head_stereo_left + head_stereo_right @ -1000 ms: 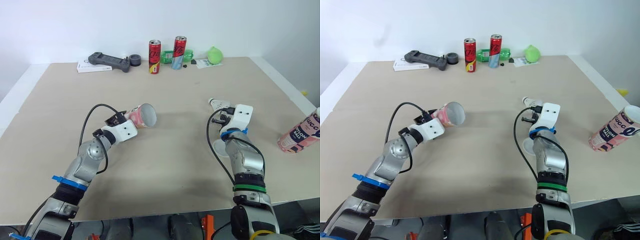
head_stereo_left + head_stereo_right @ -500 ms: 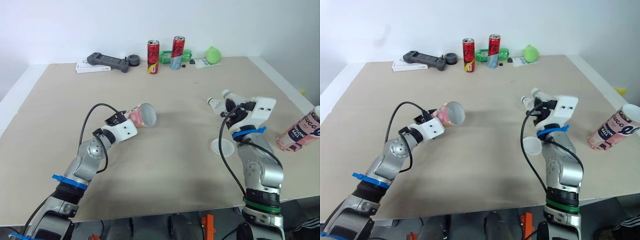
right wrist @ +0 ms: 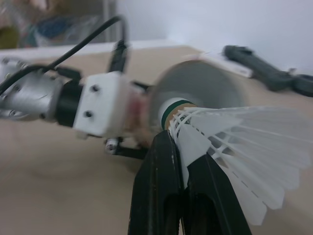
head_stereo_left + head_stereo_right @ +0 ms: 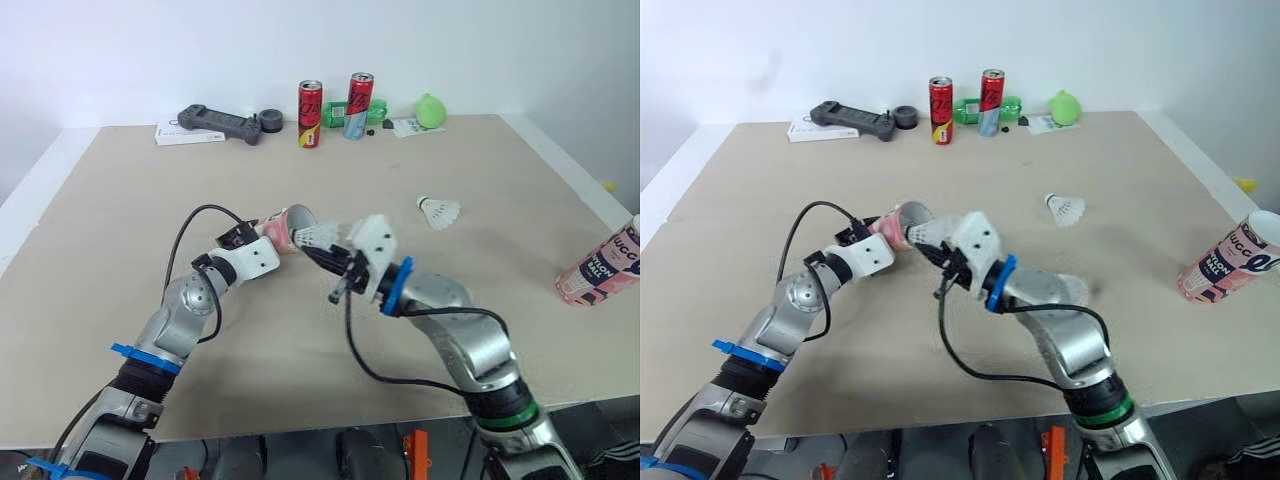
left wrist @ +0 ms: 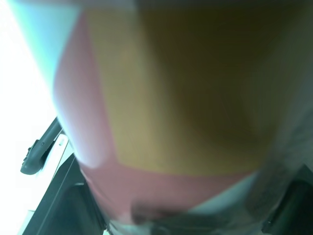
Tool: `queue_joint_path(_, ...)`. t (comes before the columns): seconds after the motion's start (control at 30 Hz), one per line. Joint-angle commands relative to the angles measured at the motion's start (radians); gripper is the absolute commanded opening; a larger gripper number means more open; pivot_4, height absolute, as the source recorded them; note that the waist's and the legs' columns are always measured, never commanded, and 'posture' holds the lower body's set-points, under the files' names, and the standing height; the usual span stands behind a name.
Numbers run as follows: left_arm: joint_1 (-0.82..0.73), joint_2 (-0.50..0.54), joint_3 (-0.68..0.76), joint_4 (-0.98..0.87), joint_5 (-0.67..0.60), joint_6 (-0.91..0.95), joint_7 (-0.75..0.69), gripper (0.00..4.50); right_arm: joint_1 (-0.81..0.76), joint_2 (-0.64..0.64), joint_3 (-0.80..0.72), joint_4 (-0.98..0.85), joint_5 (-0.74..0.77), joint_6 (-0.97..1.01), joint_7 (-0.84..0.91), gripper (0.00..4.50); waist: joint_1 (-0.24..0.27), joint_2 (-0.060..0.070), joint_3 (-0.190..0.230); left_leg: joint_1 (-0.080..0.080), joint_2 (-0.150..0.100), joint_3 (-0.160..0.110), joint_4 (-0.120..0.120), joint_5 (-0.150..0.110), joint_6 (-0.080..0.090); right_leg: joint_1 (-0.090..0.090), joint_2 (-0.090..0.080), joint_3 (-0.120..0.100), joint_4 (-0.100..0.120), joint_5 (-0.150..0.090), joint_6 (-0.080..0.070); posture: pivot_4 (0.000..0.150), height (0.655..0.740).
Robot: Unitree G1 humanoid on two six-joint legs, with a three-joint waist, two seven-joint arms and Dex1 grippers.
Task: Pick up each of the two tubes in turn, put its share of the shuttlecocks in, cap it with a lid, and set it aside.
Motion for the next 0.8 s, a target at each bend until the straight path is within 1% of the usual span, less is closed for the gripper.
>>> queue_joint_path(0.03,0.013,-0.004,-0.011,-0.021,-0.006,0.006,-0.009,3.19,-0.032,0.035,-0.025,-0.008,0.007,-0.019,-0.003,0.3,0.0,0.0,0.0,0.0,0.0,0.0,0.0,0.0,0.0,0.0,0.0,0.0,0.0,0.0,0.0,0.15,0.74)
queue_joint_path(0.1,0.017,-0.005,-0.01,-0.026,-0.006,0.01,-0.007,3.19,-0.034,0.059,-0.052,-0.018,0.043,-0.014,0.004,0.87,0.0,0.0,0.0,0.0,0.0,0.0,0.0,0.0,0.0,0.0,0.0,0.0,0.0,0.0,0.0,0.15,0.74)
queue_joint_path(0.17,0.023,-0.005,-0.01,-0.033,-0.005,0.014,-0.006,3.19,-0.027,0.082,-0.097,-0.044,0.092,0.002,0.005,1.96,0.0,0.0,0.0,0.0,0.0,0.0,0.0,0.0,0.0,0.0,0.0,0.0,0.0,0.001,0.002,0.15,0.74)
queue_joint_path(0.23,0.027,-0.006,-0.009,-0.038,-0.005,0.016,-0.005,3.19,-0.013,0.094,-0.141,-0.067,0.136,0.017,-0.001,2.93,0.0,0.0,0.0,0.0,0.0,0.0,0.0,0.0,0.0,0.0,0.0,0.0,0.0,0.001,0.002,0.15,0.74)
queue_joint_path(0.3,0.03,-0.006,-0.008,-0.042,-0.005,0.018,-0.003,3.19,0.016,0.093,-0.193,-0.087,0.173,0.029,-0.016,4.07,0.001,-0.001,0.0,0.0,0.0,0.0,0.0,0.0,0.0,0.0,0.0,0.0,0.0,0.002,0.003,0.15,0.74)
queue_joint_path(0.33,0.032,-0.007,-0.008,-0.043,-0.005,0.019,-0.003,3.19,0.027,0.093,-0.218,-0.092,0.182,0.029,-0.03,4.42,0.001,-0.001,0.0,-0.001,0.0,0.0,0.0,0.0,0.0,0.0,0.0,0.0,0.0,0.002,0.003,0.15,0.74)
queue_joint_path(0.37,0.033,-0.007,-0.008,-0.045,-0.005,0.02,-0.002,3.19,0.036,0.095,-0.244,-0.089,0.174,0.009,-0.05,4.42,0.0,-0.001,0.0,-0.001,0.0,0.0,0.0,-0.001,-0.001,0.0,0.0,0.0,0.0,0.002,0.003,0.15,0.74)
queue_joint_path(0.47,0.033,-0.007,-0.007,-0.044,-0.006,0.023,0.0,3.19,0.05,0.09,-0.337,-0.005,0.075,-0.062,-0.181,4.42,0.0,-0.001,0.0,-0.001,0.0,0.0,0.0,-0.001,-0.001,0.0,0.0,0.0,0.0,0.001,0.002,0.15,0.74)
queue_joint_path(0.57,0.029,-0.012,-0.01,-0.036,-0.007,0.019,0.002,3.19,0.045,0.055,-0.378,0.145,-0.067,-0.064,-0.332,4.42,0.0,-0.001,0.0,0.0,0.0,0.0,0.0,0.0,-0.001,0.0,0.0,0.0,0.0,0.0,0.001,0.15,0.74)
queue_joint_path(0.63,0.025,-0.015,-0.013,-0.032,-0.007,0.017,0.001,3.19,0.027,0.057,-0.406,0.23,-0.096,-0.048,-0.395,4.42,0.0,-0.001,0.0,0.0,0.0,0.0,0.0,0.0,-0.001,0.0,0.0,0.0,0.0,0.0,0.0,0.15,0.74)
queue_joint_path(0.8,0.018,-0.017,-0.013,-0.027,-0.006,0.015,0.002,3.19,-0.037,0.072,-0.431,0.399,-0.122,-0.058,-0.459,4.42,-0.002,0.0,0.0,0.0,0.0,0.0,0.0,0.0,-0.001,0.0,0.0,0.0,0.0,0.002,0.004,0.15,0.74)
